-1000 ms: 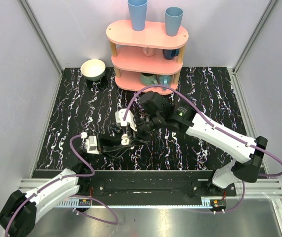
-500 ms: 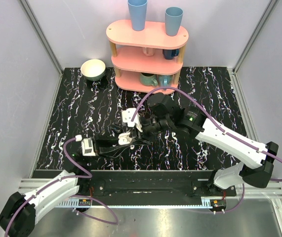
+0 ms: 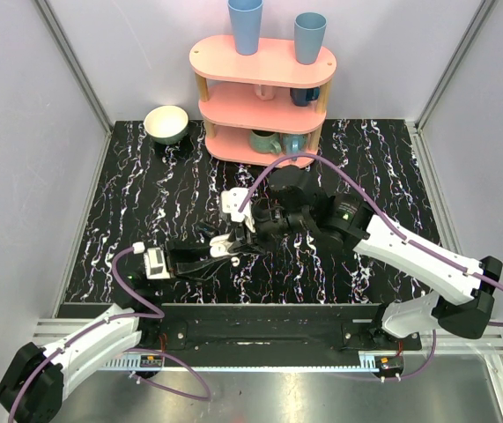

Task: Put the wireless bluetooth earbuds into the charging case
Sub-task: Adjust the left earbud in the left side groove of the charging case.

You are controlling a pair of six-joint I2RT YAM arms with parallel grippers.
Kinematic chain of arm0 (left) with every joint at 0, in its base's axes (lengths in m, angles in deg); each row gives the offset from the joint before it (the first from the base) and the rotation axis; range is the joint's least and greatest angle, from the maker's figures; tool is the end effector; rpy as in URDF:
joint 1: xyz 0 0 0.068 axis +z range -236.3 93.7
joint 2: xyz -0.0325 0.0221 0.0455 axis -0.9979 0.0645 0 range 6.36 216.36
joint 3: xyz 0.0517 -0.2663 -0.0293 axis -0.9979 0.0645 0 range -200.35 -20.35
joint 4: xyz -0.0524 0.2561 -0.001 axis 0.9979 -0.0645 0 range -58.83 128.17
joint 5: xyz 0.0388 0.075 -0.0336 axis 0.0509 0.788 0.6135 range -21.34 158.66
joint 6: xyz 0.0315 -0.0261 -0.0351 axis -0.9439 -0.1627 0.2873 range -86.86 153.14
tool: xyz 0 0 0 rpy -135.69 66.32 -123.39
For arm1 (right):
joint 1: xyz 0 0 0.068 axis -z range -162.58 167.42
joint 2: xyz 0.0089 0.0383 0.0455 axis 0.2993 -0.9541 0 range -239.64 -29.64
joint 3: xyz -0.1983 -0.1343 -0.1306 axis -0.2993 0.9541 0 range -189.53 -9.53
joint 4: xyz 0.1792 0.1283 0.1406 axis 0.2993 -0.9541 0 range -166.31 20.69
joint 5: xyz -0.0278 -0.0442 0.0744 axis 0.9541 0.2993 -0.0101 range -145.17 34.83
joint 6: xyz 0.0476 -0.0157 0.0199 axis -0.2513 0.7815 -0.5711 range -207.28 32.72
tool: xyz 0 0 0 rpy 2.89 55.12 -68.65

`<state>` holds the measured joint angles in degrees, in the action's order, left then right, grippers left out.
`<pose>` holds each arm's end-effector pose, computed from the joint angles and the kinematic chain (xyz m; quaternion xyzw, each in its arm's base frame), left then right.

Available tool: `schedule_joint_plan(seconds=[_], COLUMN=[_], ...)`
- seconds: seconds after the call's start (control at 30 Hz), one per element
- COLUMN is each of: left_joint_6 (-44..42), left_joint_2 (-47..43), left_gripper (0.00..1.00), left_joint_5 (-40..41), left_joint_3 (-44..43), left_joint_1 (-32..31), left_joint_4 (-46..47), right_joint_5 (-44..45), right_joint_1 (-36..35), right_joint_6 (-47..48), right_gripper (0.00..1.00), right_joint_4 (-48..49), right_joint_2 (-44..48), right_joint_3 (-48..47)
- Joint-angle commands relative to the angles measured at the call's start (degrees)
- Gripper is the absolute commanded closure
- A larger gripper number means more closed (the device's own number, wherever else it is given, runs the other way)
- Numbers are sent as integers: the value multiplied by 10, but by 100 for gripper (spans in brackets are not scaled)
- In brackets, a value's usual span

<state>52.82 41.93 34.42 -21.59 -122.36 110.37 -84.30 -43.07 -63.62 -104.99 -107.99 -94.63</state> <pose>0.0876 -0.0885 0.2419 0.3216 0.3780 -0.5157 0.6984 0.1301 0.2651 0.4096 -0.6534 0.5332 0.3608 0.3981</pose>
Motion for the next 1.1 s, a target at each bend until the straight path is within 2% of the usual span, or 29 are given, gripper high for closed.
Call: schedule_joint_plan(seconds=[0.0,0.53,1.07], left_joint_6=[-10,-9,-10], left_joint_2=[-3,-8,0], left_gripper=[100,100,100], left_joint_5=[-7,0,-1], left_joint_3=[33,33,32], left_joint_1=[-2,-2,-2], left_joint_4=[69,65,61], right_joint_5=[6,-35,-23], right_joint_1=[-2,-2,-2], right_joint_6=[-27,-68,-64], right_gripper=[66,76,77], right_joint_4=[61,58,59], right_joint_2=[19,-6,-15], right_joint_3=[0,-12,-22])
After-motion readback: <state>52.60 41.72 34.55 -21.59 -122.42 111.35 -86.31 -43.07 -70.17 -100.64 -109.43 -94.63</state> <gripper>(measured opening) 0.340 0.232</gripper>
